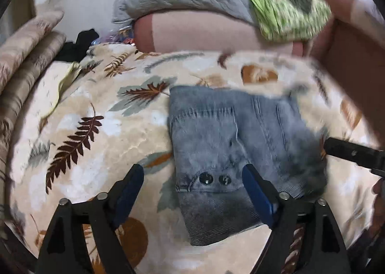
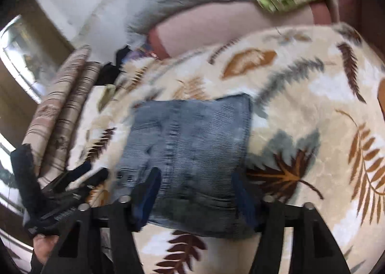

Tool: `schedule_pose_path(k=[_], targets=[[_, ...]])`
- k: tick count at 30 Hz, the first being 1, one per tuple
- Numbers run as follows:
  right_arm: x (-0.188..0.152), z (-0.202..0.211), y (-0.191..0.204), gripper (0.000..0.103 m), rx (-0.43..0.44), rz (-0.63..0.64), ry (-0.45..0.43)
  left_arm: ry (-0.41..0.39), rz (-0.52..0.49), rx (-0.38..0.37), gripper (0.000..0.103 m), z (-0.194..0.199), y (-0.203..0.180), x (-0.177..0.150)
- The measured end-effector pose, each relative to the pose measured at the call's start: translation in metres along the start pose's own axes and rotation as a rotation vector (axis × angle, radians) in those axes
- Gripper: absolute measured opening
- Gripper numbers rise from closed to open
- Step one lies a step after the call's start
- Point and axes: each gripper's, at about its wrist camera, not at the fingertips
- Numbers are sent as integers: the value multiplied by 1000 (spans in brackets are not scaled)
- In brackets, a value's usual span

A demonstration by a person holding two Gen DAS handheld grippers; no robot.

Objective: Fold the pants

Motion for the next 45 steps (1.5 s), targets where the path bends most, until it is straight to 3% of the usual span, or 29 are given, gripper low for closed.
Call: schedule_pose_path(k=[1,2,3,5,8,11,14,16,18,19,20,21,23,27,31,32,33,34,36,39,42,44,45], targets=[[-7,-14,-1,74,-24,5,50,89,-44,44,85,-23,-9,-10],[-17,-31,-6,74,-69,3,114,132,-56,42,86,-31,-11,-15],[-24,-45,-10,75,-104,5,175,118,-47,40,87,-34,-11,-18],[-25,-40,-14,75,-76,-16,162,94,-27,20,86,-20,-5,-11],[-6,-24,-14,75,-34,-38,113,-4,30,-54,86,0,10,6],[19,-17,-24,75,-17,-85,71,-6,85,-59,87,-8,23,21],[36,-38,-47,78,18,-189,107,90,156,-132,87,-45,33,27],[35,-71,-56,78,70,-280,192,212,227,-199,87,-77,37,23],[29,-92,-56,77,130,-295,248,256,287,-250,86,-88,37,16],[27,-95,-49,68,127,-249,244,233,290,-255,83,-86,38,14],[27,-95,-44,58,114,-212,244,219,274,-260,55,-83,36,14],[27,-94,-40,40,108,-189,251,214,262,-291,40,-81,33,16],[30,-84,-33,31,107,-151,221,182,233,-269,29,-67,27,22],[47,-51,-8,24,84,-53,109,64,187,-215,27,-36,19,35],[51,-56,-10,25,48,-30,78,50,204,-199,30,-45,23,35],[47,-63,-15,26,43,-38,95,79,198,-181,36,-55,22,31],[40,-72,-24,33,16,-51,146,132,185,-160,54,-70,23,26],[33,-82,-33,43,-24,-76,193,191,178,-149,58,-79,24,19],[29,-70,-39,53,-16,-100,139,138,224,-141,72,-62,35,17],[35,-34,-28,53,-49,-61,29,83,204,-78,73,-30,40,19],[36,-3,-7,60,52,-41,-50,24,188,-57,85,-3,37,14],[26,-9,4,68,62,-14,-23,55,131,-40,86,-8,23,4],[13,-25,6,68,20,16,37,87,101,-21,86,-18,16,0]])
Point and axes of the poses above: each gripper's, at about its wrist camera, not at the fingertips, and z roughly against the way its jaws point, y to its left, x to its top, and after that the axes turned 4 degrees about -y, right-handed
